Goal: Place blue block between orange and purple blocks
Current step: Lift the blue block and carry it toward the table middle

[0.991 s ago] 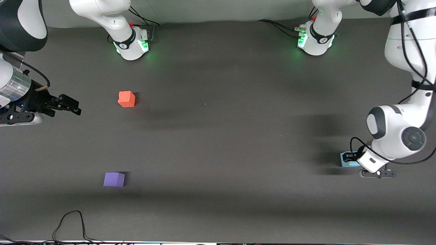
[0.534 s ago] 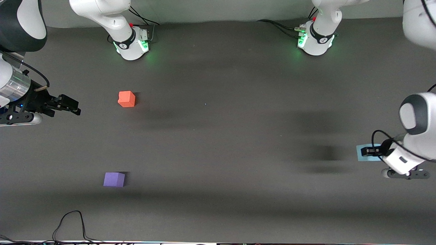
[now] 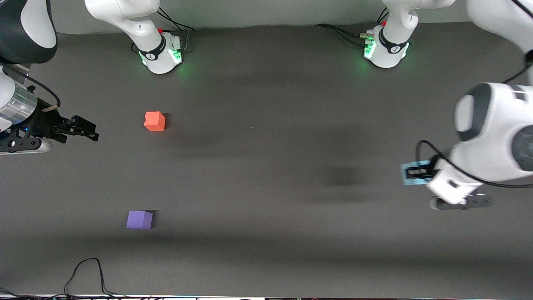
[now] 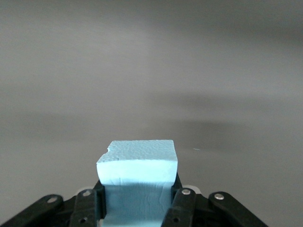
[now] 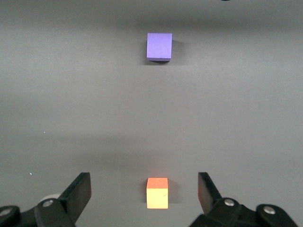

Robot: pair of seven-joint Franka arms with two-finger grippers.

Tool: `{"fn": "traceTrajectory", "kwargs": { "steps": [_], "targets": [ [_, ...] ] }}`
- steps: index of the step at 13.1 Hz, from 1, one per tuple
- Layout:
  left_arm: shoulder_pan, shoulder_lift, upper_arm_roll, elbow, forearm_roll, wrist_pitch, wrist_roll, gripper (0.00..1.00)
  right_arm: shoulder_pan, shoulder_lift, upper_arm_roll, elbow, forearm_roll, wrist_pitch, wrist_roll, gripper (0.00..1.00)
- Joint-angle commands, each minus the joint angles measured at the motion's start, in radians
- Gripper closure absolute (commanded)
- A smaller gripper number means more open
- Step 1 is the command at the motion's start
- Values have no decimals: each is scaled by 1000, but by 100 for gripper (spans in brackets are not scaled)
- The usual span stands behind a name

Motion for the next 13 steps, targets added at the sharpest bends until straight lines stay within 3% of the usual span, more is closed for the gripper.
{"fn": "traceTrajectory", "kwargs": {
  "steps": [1,6,13],
  "targets": [
    [-149,45,19,89,-5,-20,-193,65,-5,-1,2,5,-2,0,-25,0],
    [-376,175,-9,242,-5,41,-485,65,-3,-3,2,3,-2,-1,-23,0],
    [-614,347,-6,241,33,248,-611,65,1,13,3,7,-2,-6,-19,0]
  ]
}}
